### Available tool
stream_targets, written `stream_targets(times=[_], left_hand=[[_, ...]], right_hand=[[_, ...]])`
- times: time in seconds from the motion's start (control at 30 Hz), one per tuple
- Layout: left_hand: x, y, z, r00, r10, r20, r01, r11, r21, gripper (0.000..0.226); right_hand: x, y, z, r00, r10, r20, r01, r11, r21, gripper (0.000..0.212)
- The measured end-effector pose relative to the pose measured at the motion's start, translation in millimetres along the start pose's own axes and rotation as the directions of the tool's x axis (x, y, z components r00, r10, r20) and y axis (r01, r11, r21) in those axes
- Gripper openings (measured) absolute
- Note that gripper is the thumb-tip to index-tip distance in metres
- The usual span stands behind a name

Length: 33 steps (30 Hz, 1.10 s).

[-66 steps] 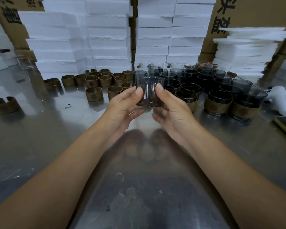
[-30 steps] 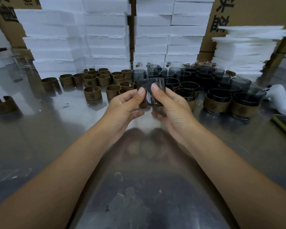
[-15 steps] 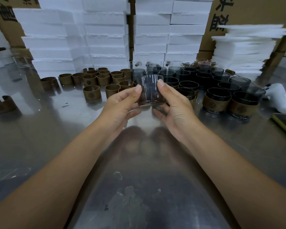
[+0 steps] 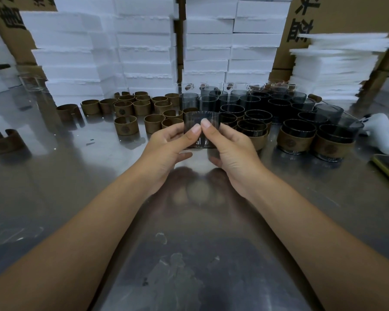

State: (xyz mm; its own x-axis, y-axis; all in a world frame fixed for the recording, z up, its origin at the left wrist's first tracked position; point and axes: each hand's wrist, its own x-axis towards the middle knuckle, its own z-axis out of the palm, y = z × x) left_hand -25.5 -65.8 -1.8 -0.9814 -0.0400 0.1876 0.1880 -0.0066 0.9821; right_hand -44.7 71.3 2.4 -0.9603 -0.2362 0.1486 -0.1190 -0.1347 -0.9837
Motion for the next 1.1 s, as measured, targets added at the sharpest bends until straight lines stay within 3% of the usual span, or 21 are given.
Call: stream_targets(times=[0.13,0.3,0.4,0.6,0.83,0.97,1.1], left_hand=[[1.6,-1.7,-1.1,0.999,-0.029,0.023,0.03,0.998,-0.057,0.046],[3.9,-0.5,-3.2,0.996,-0.067,0.061,0.075,0.988,-0.135,0.044],[4.4,0.4,-4.4,0.994,-0.076,0.078,0.087,0.985,-0.148,0.04],[3.0,1.0,-1.7,0.997,-0.003,0.074,0.002,1.0,0.014,0.043],[-0.5,2.7,-1.3,0.988,0.082,0.129,-0.106,0.975,0.193,0.046],[0.5,2.2,1.5,0.993,0.083,0.082,-0.099,0.974,0.205,0.047],[1.4,2.1,1.4,0.999,0.039,0.009,-0.04,0.989,0.141,0.059]], right_hand=[[-0.4,-1.1,-1.9,1.0,0.007,0.006,-0.007,1.0,0.03,0.014],[1.5,-4.1,-3.3,0.994,0.108,-0.022,-0.105,0.987,0.123,0.043],[2.8,-4.7,-6.4,0.988,0.154,-0.009,-0.15,0.972,0.181,0.026],[6.0,-1.9,-7.1,0.98,0.196,-0.04,-0.184,0.962,0.204,0.02],[7.1,-2.5,-5.9,0.965,0.248,-0.081,-0.22,0.94,0.26,0.034],[6.3,-2.4,-4.3,0.952,0.288,-0.101,-0.253,0.931,0.264,0.042],[5.8,-3.1,-1.6,0.973,0.221,-0.065,-0.211,0.969,0.127,0.056]])
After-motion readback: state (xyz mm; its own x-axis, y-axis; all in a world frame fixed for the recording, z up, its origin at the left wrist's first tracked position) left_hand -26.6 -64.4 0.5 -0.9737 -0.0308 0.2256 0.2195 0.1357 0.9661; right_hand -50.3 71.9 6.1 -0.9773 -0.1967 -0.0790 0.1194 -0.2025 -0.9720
